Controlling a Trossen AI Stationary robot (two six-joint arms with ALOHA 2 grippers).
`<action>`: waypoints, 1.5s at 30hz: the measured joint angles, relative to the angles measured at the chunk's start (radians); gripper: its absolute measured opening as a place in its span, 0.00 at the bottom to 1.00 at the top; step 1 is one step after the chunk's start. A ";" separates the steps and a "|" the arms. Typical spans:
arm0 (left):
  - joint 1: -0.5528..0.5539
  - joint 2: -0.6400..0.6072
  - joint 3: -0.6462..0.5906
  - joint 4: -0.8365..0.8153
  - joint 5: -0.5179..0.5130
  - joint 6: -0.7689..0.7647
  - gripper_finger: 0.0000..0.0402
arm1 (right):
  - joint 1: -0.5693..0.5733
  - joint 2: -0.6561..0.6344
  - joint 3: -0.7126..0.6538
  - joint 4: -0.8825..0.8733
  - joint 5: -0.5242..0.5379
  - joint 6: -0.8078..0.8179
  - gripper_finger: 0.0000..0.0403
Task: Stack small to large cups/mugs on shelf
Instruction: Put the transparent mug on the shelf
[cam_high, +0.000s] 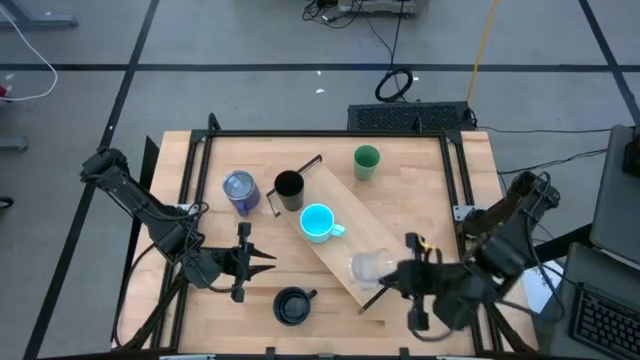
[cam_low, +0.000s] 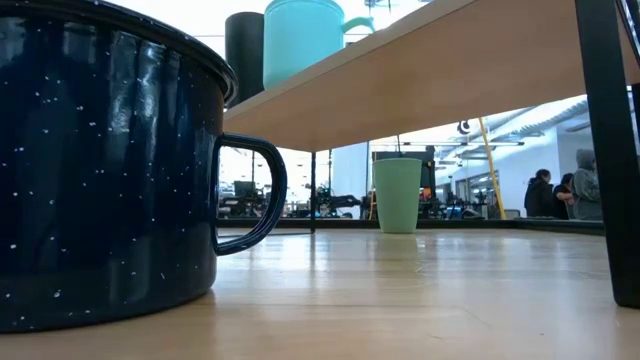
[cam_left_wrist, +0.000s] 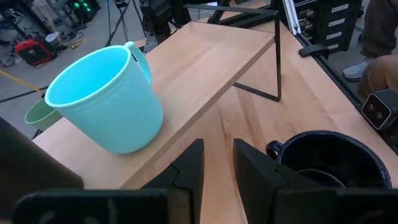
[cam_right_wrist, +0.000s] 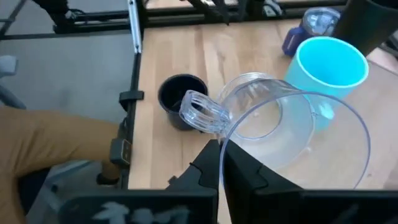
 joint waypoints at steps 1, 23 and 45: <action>0.000 0.000 0.000 0.000 0.000 -0.002 0.22 | -0.019 0.000 0.010 0.000 -0.010 -0.005 0.00; 0.000 0.000 0.000 -0.025 -0.001 -0.010 0.22 | -0.287 0.062 0.057 -0.123 -0.382 -0.004 0.00; 0.000 0.000 0.000 -0.024 -0.001 -0.013 0.22 | -0.287 0.171 0.057 -0.174 -0.528 0.096 0.09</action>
